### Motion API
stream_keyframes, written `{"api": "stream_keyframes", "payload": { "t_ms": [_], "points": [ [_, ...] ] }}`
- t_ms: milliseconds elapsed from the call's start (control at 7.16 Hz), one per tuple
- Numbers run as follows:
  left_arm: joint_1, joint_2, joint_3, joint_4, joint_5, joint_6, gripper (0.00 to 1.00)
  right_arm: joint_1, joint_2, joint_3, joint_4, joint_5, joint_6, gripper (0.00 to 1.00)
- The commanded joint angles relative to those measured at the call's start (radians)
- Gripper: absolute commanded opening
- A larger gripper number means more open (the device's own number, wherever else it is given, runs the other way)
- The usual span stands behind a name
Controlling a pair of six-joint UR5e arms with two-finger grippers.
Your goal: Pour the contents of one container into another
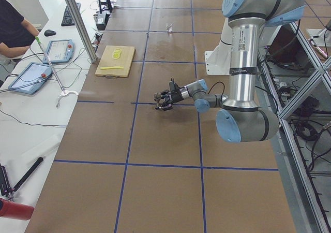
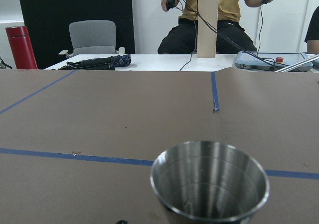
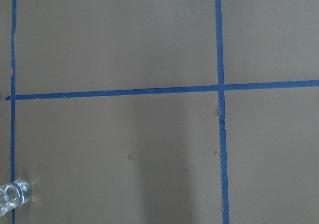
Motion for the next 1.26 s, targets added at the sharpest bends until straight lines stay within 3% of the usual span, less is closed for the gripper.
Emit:
{"api": "stream_keyframes", "payload": {
  "t_ms": [0, 1117],
  "points": [
    [0.002, -0.002, 0.005, 0.000, 0.000, 0.000, 0.55, 0.000, -0.001, -0.001, 0.000, 0.001, 0.000, 1.00],
    [0.002, -0.009, 0.011, 0.000, 0.006, 0.000, 0.50, 0.000, -0.001, -0.004, 0.000, 0.004, 0.000, 1.00]
  ]
}}
